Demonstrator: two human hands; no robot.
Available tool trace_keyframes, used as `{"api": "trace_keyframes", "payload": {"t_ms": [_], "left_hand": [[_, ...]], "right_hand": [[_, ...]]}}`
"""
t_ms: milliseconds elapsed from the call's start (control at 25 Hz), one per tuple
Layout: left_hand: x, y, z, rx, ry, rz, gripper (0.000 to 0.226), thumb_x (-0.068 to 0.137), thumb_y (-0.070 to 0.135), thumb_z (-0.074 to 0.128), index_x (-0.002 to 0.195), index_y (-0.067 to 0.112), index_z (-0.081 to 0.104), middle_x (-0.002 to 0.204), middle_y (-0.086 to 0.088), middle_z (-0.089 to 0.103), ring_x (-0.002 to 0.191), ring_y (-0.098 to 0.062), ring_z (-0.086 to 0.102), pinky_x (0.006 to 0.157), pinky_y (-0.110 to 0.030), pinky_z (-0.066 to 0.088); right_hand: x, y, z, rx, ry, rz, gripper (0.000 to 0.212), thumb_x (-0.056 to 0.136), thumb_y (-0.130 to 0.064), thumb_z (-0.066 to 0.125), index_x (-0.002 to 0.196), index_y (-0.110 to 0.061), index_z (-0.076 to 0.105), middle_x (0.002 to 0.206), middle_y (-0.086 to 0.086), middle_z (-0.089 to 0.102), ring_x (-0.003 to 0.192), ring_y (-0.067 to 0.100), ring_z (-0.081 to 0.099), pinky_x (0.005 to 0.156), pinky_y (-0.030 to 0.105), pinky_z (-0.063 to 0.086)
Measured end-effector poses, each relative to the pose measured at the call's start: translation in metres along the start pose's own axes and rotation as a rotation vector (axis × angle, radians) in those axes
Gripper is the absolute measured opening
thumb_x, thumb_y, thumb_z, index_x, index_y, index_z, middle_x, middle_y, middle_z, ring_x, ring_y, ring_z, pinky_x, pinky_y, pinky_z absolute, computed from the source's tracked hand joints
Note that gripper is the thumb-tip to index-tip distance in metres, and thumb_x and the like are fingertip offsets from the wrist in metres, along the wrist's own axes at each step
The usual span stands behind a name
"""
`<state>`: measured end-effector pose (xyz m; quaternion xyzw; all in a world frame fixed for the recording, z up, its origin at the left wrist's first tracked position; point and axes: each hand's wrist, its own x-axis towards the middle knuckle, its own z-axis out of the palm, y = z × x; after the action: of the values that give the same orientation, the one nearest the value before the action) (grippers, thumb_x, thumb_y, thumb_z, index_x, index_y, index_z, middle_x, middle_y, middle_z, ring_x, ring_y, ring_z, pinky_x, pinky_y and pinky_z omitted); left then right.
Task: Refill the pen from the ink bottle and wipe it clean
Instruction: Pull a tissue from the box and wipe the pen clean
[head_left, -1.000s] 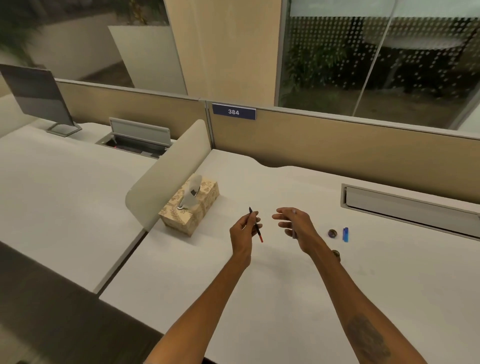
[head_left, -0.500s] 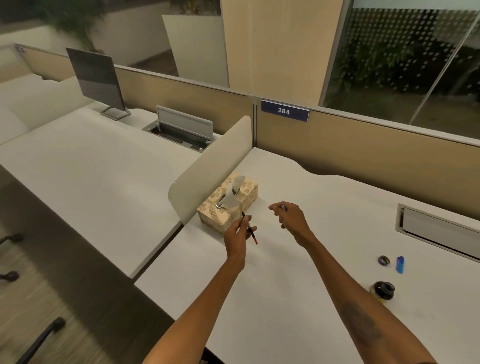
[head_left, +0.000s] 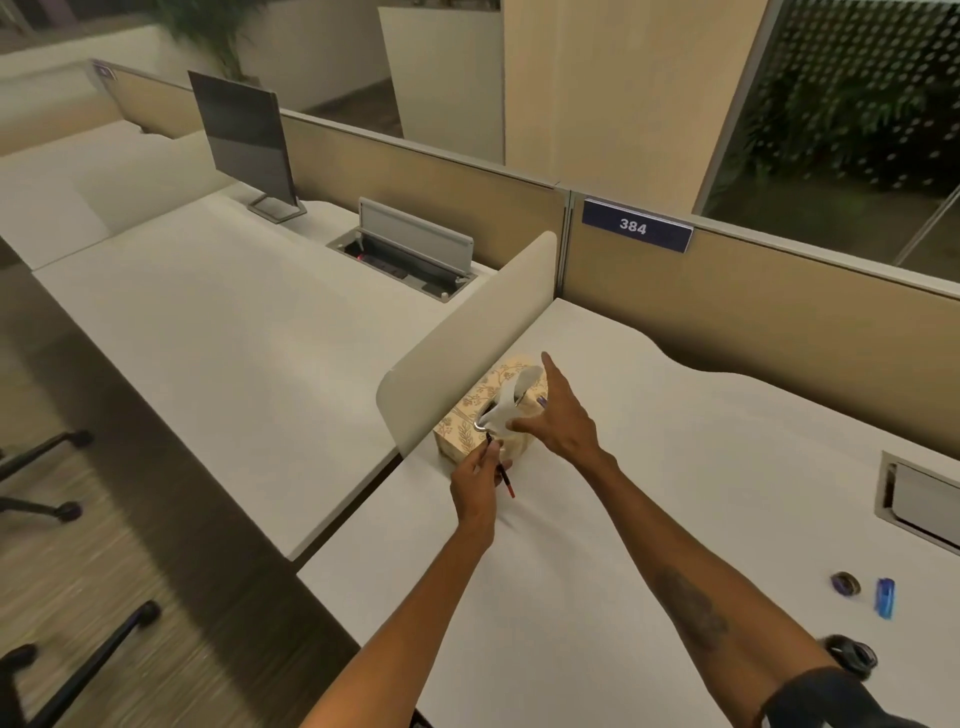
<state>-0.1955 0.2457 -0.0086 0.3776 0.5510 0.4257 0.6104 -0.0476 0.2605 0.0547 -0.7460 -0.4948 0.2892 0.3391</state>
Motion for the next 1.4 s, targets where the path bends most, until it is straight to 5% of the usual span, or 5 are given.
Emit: {"api": "trace_keyframes", "payload": {"t_ms": [200,440,760,1000,1400], "left_hand": [[0.011,-0.004,-0.004,0.052,0.03,-0.008,0.032,0.094,0.03,0.066,0.12,0.013,0.071,0.111,-0.002,0.074,0.098,-0.016,0.07,0.089,-0.037,0.06],[0.016,-0.006,-0.005,0.085,0.027,0.013,0.032,0.093,0.03,0.067,0.118,0.011,0.072,0.109,-0.003,0.074,0.089,-0.011,0.074,0.075,-0.023,0.06],[0.012,-0.004,-0.004,0.114,0.021,0.018,0.029,0.095,0.025,0.064,0.119,0.011,0.07,0.108,-0.006,0.074,0.074,0.001,0.073,0.063,-0.014,0.056],[0.012,-0.004,-0.003,0.111,0.033,0.01,0.027,0.093,0.027,0.066,0.117,0.014,0.072,0.102,0.0,0.075,0.075,-0.001,0.073,0.068,-0.016,0.057],[0.016,-0.007,0.0,0.086,0.077,-0.04,0.032,0.09,0.03,0.069,0.117,0.013,0.072,0.102,0.001,0.076,0.096,-0.016,0.071,0.091,-0.036,0.059]], "right_hand": [[0.022,-0.008,0.011,-0.192,-0.002,-0.056,0.119,0.06,-0.052,0.085,0.153,-0.036,0.013,0.161,-0.001,0.027,0.143,0.027,0.033,0.101,0.055,0.045],[0.032,-0.006,0.023,-0.355,0.053,-0.041,0.069,0.081,-0.034,0.073,0.143,-0.025,0.043,0.135,0.007,0.051,0.123,0.028,0.047,0.087,0.045,0.05],[0.027,-0.006,0.038,-0.131,0.026,0.03,0.061,0.075,-0.036,0.075,0.127,-0.025,0.046,0.128,0.005,0.063,0.112,0.03,0.061,0.081,0.039,0.051],[0.023,-0.01,0.042,-0.17,0.133,0.005,0.016,0.089,-0.016,0.059,0.098,-0.016,0.073,0.103,0.008,0.072,0.093,0.03,0.065,0.068,0.032,0.045],[0.001,-0.015,0.02,-0.089,0.216,-0.089,0.024,0.085,-0.005,0.055,0.1,-0.009,0.072,0.109,0.01,0.071,0.096,0.029,0.063,0.073,0.037,0.048]]}}
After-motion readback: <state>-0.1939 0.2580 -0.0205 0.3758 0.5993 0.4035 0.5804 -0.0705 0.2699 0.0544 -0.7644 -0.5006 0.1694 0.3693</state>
